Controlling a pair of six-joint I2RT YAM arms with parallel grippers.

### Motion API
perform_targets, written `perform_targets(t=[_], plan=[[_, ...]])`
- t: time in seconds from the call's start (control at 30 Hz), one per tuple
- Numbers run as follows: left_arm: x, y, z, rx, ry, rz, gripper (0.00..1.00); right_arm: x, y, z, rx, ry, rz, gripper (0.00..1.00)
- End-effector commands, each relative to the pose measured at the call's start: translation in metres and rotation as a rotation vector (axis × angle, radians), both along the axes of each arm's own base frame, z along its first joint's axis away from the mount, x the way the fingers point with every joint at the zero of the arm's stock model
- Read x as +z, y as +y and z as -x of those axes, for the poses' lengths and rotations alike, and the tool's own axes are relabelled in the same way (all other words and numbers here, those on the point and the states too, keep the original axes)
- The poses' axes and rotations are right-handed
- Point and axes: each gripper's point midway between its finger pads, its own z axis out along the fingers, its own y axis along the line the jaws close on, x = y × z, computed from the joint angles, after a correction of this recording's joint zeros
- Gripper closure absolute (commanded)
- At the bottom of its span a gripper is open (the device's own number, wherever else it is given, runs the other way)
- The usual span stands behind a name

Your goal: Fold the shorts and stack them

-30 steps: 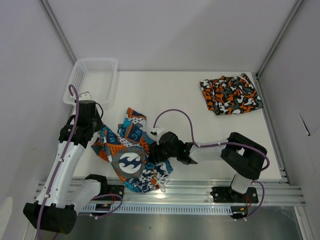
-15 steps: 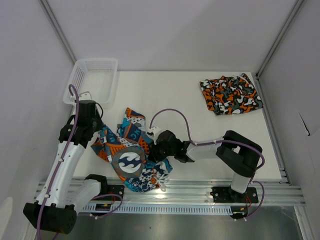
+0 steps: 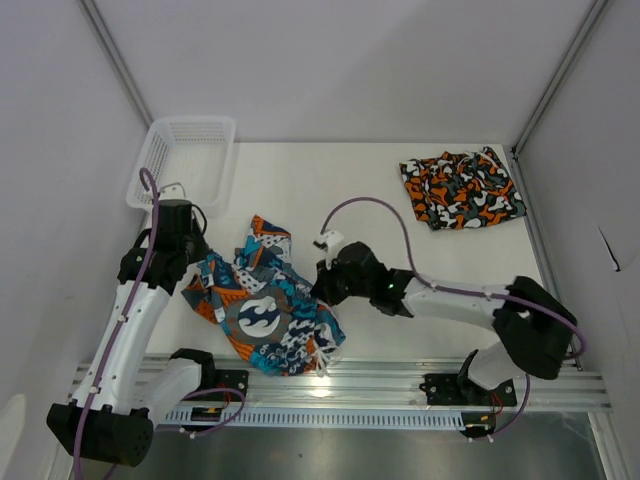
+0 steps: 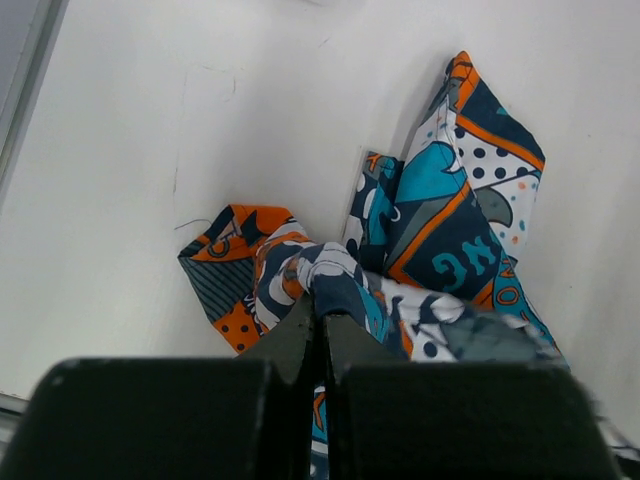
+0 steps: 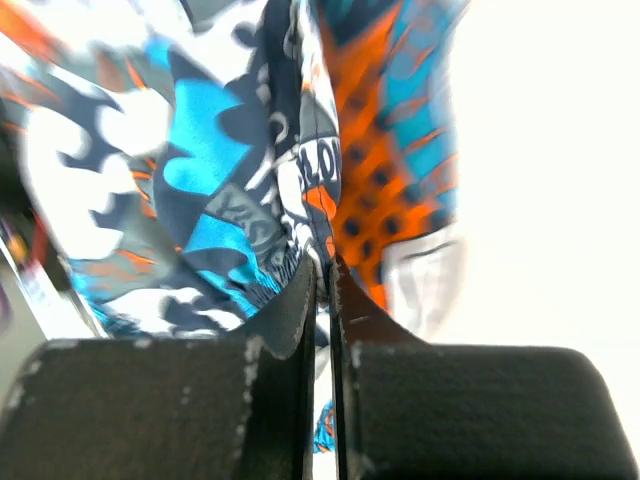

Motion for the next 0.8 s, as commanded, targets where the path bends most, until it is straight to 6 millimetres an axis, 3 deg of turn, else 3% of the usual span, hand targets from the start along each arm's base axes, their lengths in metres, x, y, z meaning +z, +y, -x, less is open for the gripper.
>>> perform_targets(t=[0.0,0.07,0.1,0.13,0.17,0.23,0.27,0.33,0.4,0.6,0.77], plan=[[0.022,-0.004,-0.007,-0.031,-0.047,0.015,1.0,0.068,-0.036,-0.03,-0.105,-0.11,-0.061,1.0],[0.039,-0.005,-0.007,-0.03,-0.062,0.028,1.0,0.107,-0.071,-0.052,-0.199,-0.156,-0.091,1.0],[0.056,-0.007,-0.01,-0.035,-0.104,0.036,1.0,0.123,-0.074,-0.049,-0.196,-0.175,-0.113,1.0],[0.06,-0.008,-0.008,-0.034,-0.098,0.046,1.0,0.138,-0.087,-0.057,-0.231,-0.198,-0.132,1.0],[0.083,-0.012,-0.01,-0.046,-0.15,0.072,1.0,0.17,-0.096,-0.055,-0.236,-0.244,-0.173,1.0],[0.097,-0.017,-0.007,-0.05,-0.17,0.105,1.0,0.197,-0.107,-0.053,-0.248,-0.29,-0.196,1.0],[0.122,-0.021,-0.005,-0.068,-0.228,0.129,1.0,0.222,-0.116,-0.048,-0.25,-0.328,-0.214,1.0],[0.139,-0.023,0.001,-0.072,-0.264,0.157,1.0,0.246,-0.124,-0.04,-0.241,-0.366,-0.238,1.0],[0.169,-0.026,0.008,-0.085,-0.335,0.181,1.0,0.275,-0.137,-0.025,-0.236,-0.416,-0.28,1.0],[0.226,-0.037,0.035,-0.17,-0.537,0.24,1.0,0.324,-0.164,0.01,-0.216,-0.49,-0.369,1.0],[0.265,-0.062,0.069,-0.357,-0.667,0.285,1.0,0.352,-0.174,0.04,-0.157,-0.491,-0.418,1.0]])
